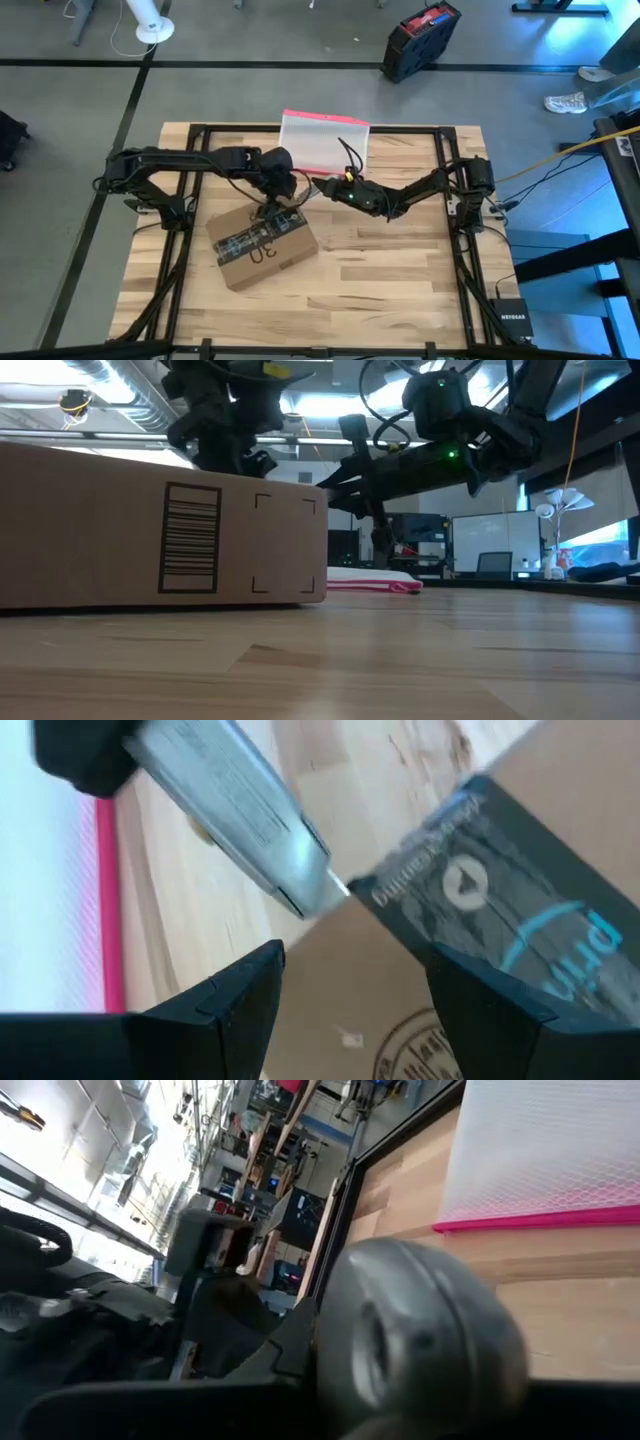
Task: Unpack boxes
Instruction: Open the cardboard box using the gray cutter
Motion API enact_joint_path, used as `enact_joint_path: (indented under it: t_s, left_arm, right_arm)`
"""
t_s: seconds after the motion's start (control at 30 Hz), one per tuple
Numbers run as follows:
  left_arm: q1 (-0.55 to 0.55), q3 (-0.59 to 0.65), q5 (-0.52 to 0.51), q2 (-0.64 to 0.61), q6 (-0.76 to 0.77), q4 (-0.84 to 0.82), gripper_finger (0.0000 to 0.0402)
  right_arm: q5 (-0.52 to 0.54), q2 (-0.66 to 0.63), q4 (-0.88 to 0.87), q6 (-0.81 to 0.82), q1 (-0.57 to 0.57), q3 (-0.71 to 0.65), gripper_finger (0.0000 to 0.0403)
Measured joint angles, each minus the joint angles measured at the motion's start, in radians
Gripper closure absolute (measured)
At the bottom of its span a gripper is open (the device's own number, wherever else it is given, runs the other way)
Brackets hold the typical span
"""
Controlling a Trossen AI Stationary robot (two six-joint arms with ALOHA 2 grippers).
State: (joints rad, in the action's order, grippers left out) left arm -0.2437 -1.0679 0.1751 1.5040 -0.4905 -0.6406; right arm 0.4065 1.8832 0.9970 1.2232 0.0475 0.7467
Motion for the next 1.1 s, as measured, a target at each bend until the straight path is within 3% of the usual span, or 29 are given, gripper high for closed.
enact_joint_path:
  t_s: [0.27,0.53,0.83,1.1]
  left_arm:
    - [-0.049,0.026,0.079,0.046,0.003,-0.024,0.0163]
    - [-0.090,0.030,0.126,0.053,0.007,-0.035,0.0163]
    - [-0.112,0.032,0.132,0.054,0.008,-0.041,0.0163]
    - [-0.111,0.033,0.125,0.055,0.011,-0.044,0.0163]
  right_arm:
    - [0.024,0.000,-0.005,0.022,-0.010,-0.002,0.0336]
    - [0.152,0.000,-0.003,0.076,-0.069,-0.016,0.0336]
    - [0.291,0.000,0.039,0.137,-0.159,-0.055,0.0336]
    - [0.303,0.000,0.038,0.137,-0.194,-0.055,0.0336]
